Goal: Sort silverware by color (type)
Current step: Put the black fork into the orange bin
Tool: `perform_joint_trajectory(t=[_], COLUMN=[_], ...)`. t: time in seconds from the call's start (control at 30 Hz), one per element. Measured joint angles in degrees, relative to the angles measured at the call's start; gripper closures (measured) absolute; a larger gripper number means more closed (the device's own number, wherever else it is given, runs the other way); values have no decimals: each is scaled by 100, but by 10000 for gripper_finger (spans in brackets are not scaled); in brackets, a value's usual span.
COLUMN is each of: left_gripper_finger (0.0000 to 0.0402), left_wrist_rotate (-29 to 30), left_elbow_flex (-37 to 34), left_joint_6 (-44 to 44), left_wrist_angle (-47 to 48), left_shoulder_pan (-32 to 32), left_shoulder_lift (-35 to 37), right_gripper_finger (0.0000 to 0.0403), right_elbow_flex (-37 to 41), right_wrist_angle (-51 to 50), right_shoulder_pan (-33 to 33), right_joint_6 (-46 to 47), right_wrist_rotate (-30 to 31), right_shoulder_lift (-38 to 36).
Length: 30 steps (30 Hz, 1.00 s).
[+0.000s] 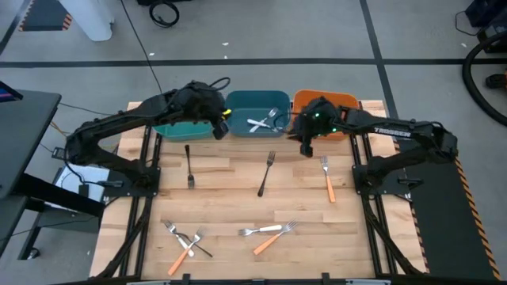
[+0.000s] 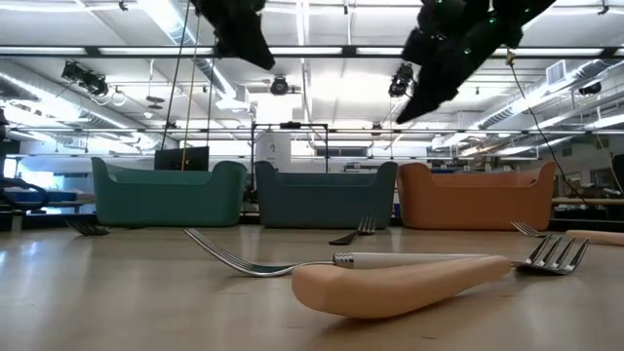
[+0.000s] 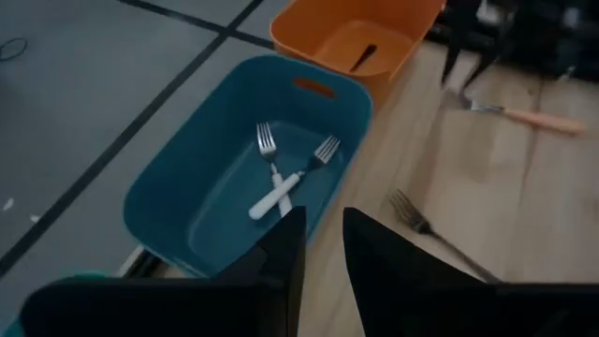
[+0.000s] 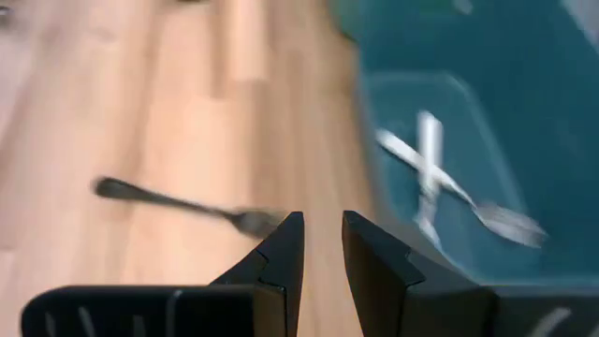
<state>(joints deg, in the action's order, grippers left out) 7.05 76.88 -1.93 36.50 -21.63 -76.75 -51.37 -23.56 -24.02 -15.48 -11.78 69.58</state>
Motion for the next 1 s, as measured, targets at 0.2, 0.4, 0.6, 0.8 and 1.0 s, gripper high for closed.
perform_joint_trajectory(t=[0.2, 0.4, 0.6, 0.8, 1.0], left_gripper_finger=[319, 319, 319, 319, 319], left_wrist_rotate=[1, 5, 6, 5, 3], left_elbow_flex=[6, 4, 4, 4, 4], left_joint_6=[-193, -448, -600, -614, -777], left_wrist_angle=[618, 1316, 1335, 1327, 1328], left_shoulder_pan=[170, 175, 173, 171, 173], left_shoulder_lift=[190, 171, 164, 164, 164], right_gripper_finger=[318, 318, 318, 318, 318], right_elbow_flex=[0, 0, 2, 2, 2], right_wrist_angle=[618, 1329, 1791, 1928, 2394], right_shoulder_pan=[449, 766, 1016, 1114, 1156], right_joint_6=[-451, -1145, -1607, -2261, -2529], right_wrist_rotate=[-412, -1090, -1055, -1070, -1081], right_shoulder_lift=[679, 1490, 2180, 2637, 3143])
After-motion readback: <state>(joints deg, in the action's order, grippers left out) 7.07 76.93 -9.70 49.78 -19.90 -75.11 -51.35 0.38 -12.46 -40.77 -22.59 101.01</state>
